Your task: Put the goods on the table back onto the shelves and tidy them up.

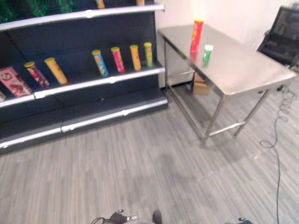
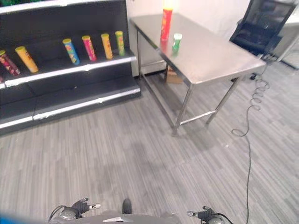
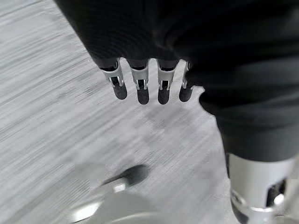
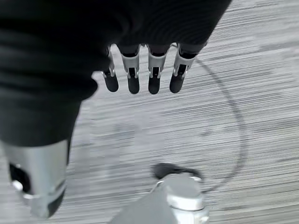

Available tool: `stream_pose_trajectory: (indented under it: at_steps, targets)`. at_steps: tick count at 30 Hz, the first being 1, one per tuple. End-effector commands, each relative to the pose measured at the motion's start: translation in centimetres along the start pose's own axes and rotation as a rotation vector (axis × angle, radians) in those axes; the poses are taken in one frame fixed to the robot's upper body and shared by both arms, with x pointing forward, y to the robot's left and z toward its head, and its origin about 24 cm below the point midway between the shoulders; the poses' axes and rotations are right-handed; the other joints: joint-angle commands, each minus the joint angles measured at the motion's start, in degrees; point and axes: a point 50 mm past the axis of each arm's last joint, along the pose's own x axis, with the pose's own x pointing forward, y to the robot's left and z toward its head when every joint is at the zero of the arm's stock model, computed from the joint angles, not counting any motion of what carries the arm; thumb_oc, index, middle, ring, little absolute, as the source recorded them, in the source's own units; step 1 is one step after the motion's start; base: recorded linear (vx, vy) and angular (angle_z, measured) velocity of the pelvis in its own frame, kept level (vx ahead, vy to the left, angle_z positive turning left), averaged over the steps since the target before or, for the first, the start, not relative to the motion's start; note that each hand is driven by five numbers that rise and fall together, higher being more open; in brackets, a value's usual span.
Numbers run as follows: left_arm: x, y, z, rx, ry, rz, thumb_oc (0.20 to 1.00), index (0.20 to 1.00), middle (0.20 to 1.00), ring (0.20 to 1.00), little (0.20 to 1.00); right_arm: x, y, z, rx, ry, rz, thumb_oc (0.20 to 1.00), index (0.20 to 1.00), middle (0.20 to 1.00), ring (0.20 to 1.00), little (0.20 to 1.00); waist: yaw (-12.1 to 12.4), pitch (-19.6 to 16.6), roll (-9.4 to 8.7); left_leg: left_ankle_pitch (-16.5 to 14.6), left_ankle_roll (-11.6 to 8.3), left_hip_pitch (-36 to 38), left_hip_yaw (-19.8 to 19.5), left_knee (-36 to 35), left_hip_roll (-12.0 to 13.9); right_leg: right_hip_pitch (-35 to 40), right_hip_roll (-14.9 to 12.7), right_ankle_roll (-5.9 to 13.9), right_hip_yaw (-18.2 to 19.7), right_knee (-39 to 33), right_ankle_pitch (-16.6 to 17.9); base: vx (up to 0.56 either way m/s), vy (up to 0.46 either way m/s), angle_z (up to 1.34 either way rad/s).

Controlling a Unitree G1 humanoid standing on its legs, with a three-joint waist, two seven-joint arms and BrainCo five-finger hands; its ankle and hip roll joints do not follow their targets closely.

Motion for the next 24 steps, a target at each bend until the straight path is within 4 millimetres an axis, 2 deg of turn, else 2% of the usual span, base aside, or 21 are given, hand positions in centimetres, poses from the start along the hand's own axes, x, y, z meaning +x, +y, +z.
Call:
stream_pose_trajectory:
  at_steps: [1, 2, 3, 5, 6, 7, 10, 11, 13, 14, 15, 17, 20, 22, 24]
  targets:
    - [0.0, 1.0, 0.6, 0.005, -0.036, 0.028, 1.0, 1.0, 1.0, 1.0, 1.0, 0.2, -2.8, 2.7, -0.01, -0.089, -0.069, 1.0, 1.0, 1.0, 1.0, 1.0, 0.3, 4.3, 2.25, -1.4, -0.81, -3.4, -1.4, 3.2, -0.9, 2.1, -0.2, -1.72, -1.6, 9.9, 19.1, 0.2, 0.118, 0.18]
    - [0.0, 1.1, 0.6, 0.011, -0.035, 0.028, 1.0, 1.0, 1.0, 1.0, 1.0, 0.2, -2.8, 2.4, -0.008, -0.079, -0.069, 1.0, 1.0, 1.0, 1.0, 1.0, 0.1, 4.6, 2.53, -1.8, -0.56, -2.8, -1.4, 3.3, -0.9, 1.1, -0.3, -2.01, -2.2, 11.7, 19.3, 0.22, 0.112, 0.06]
    - [0.0, 1.1, 0.6, 0.012, -0.035, 0.028, 1.0, 1.0, 1.0, 1.0, 1.0, 0.2, -2.8, 2.1, -0.004, -0.069, -0.071, 1.0, 1.0, 1.0, 1.0, 1.0, 0.1, 4.7, 3.39, -2.5, -0.32, -2.1, -1.4, 3.3, -0.4, -1.3, -0.9, -2.24, -4.0, 13.1, 18.1, 0.24, 0.08, 0.12]
    - [0.0, 1.0, 0.8, 0.013, -0.04, 0.026, 1.0, 1.0, 1.0, 1.0, 1.0, 0.2, -2.7, 1.6, 0.0, -0.051, -0.072, 1.0, 1.0, 1.0, 1.0, 1.0, -0.6, 4.5, 4.13, -3.4, -0.44, -0.4, -1.9, 2.9, -0.1, -4.2, 0.3, -3.29, -6.2, 10.2, 12.1, 0.28, 0.043, -0.05]
    - [0.0, 1.1, 0.9, 0.015, -0.043, 0.028, 1.0, 1.0, 1.0, 1.0, 1.0, 0.2, -2.8, 1.4, 0.001, -0.043, -0.074, 1.0, 1.0, 1.0, 1.0, 1.0, -1.2, 5.0, 4.21, -4.3, -0.63, 1.3, -2.6, 2.6, -0.2, -5.1, 1.0, -3.48, -7.8, 7.1, 7.9, 0.29, -0.013, -0.13]
    - [0.0, 1.0, 1.1, 0.021, -0.047, 0.026, 1.0, 1.0, 1.0, 1.0, 1.0, 0.1, -2.7, 1.2, 0.003, -0.037, -0.073, 1.0, 1.0, 1.0, 1.0, 1.0, -1.6, 4.9, 4.29, -4.8, -0.91, 1.9, -2.6, 2.4, -0.1, -6.3, 2.1, -3.24, -8.4, 3.4, 6.7, 0.3, -0.054, -0.17]
    - [0.0, 0.8, 1.0, 0.039, -0.049, 0.018, 1.0, 1.0, 1.0, 1.0, 1.0, 0.1, -2.6, 0.7, 0.014, -0.014, -0.066, 1.0, 1.0, 1.0, 1.0, 1.0, -3.8, 6.0, 3.31, -7.1, -1.35, 7.5, -4.5, 0.3, -1.1, -9.4, 7.0, -1.05, -8.3, -11.2, 9.1, 0.3, -0.059, 0.0]
    - [0.0, 0.8, 1.0, 0.039, -0.049, 0.018, 1.0, 1.0, 1.0, 1.0, 1.0, 0.1, -2.6, 0.7, 0.014, -0.014, -0.066, 1.0, 1.0, 1.0, 1.0, 1.0, -3.8, 6.1, 3.32, -7.1, -1.35, 7.6, -4.5, 0.3, -1.1, -9.3, 7.0, -1.06, -8.3, -11.3, 9.1, 0.29, -0.035, 0.27]
    - [0.1, 0.5, 1.1, 0.046, -0.047, 0.004, 1.0, 1.0, 1.0, 1.0, 1.0, 0.1, -2.5, -0.1, 0.013, 0.013, -0.062, 1.0, 1.0, 1.0, 1.0, 1.0, -5.6, 6.2, 2.32, -9.0, -1.8, 10.9, -6.4, -0.2, -2.5, -12.6, 9.1, 0.85, -8.2, -22.3, 13.2, 0.44, -0.068, 0.31]
    - [0.1, 0.3, 1.1, 0.047, -0.043, -0.003, 1.0, 1.0, 1.0, 1.0, 1.0, 0.0, -2.6, -0.3, 0.004, 0.023, -0.062, 1.0, 1.0, 1.0, 1.0, 1.0, -5.9, 6.3, 2.12, -9.7, -2.07, 12.4, -7.1, -0.4, -2.7, -12.6, 9.5, 1.3, -8.9, -24.4, 14.1, 0.46, -0.095, 0.18]
    - [0.1, 0.2, 1.0, 0.054, -0.039, -0.01, 1.0, 1.0, 1.0, 1.0, 1.0, 0.0, -2.7, -0.6, 0.003, 0.033, -0.066, 1.0, 1.0, 1.0, 1.0, 1.0, -6.1, 6.2, 2.04, -10.1, -2.3, 13.1, -7.6, -0.4, -2.8, -12.2, 9.4, 1.32, -9.7, -24.9, 14.5, 0.34, -0.112, 0.26]
    - [0.1, -0.2, 0.6, 0.083, -0.023, -0.022, 1.0, 1.0, 1.0, 1.0, 1.0, -0.1, -2.9, -1.5, 0.0, 0.056, -0.071, 1.0, 1.0, 1.0, 1.0, 1.0, -6.1, 4.7, 1.7, -11.9, -2.05, 14.0, -8.3, -0.1, -3.1, -9.7, 9.0, 0.01, -10.3, -26.2, 15.8, 0.38, -0.159, 0.62]
    - [0.1, -0.8, 0.7, 0.078, -0.029, -0.036, 1.0, 1.0, 1.0, 1.0, 1.0, -0.2, -3.4, -1.6, 0.005, 0.055, -0.083, 1.0, 1.0, 1.0, 1.0, 1.0, -6.4, 3.6, 2.44, -13.5, -2.9, 14.9, -8.8, 2.1, -1.8, -8.6, 9.6, -1.16, -11.0, -24.2, 15.8, 0.35, -0.165, 0.59]
    - [0.1, -1.0, 1.1, 0.059, -0.042, -0.039, 1.0, 1.0, 1.0, 1.0, 1.0, -0.3, -3.7, -1.8, 0.013, 0.057, -0.09, 1.0, 1.0, 1.0, 1.0, 1.0, -6.2, 3.0, 3.01, -11.7, -4.32, 14.2, -8.3, 5.7, -1.2, -7.4, 9.9, -2.04, -11.5, -23.1, 15.1, 0.29, -0.167, 0.29]
    - [0.1, -1.1, 1.5, 0.051, -0.057, -0.038, 1.0, 1.0, 1.0, 1.0, 1.0, -0.3, -3.8, -1.8, 0.028, 0.052, -0.093, 1.0, 1.0, 1.0, 1.0, 1.0, -6.3, 2.5, 3.29, -8.8, -6.55, 13.2, -7.8, 10.1, -0.7, -5.6, 9.9, -2.95, -11.8, -22.6, 13.9, 0.27, -0.144, 0.12]
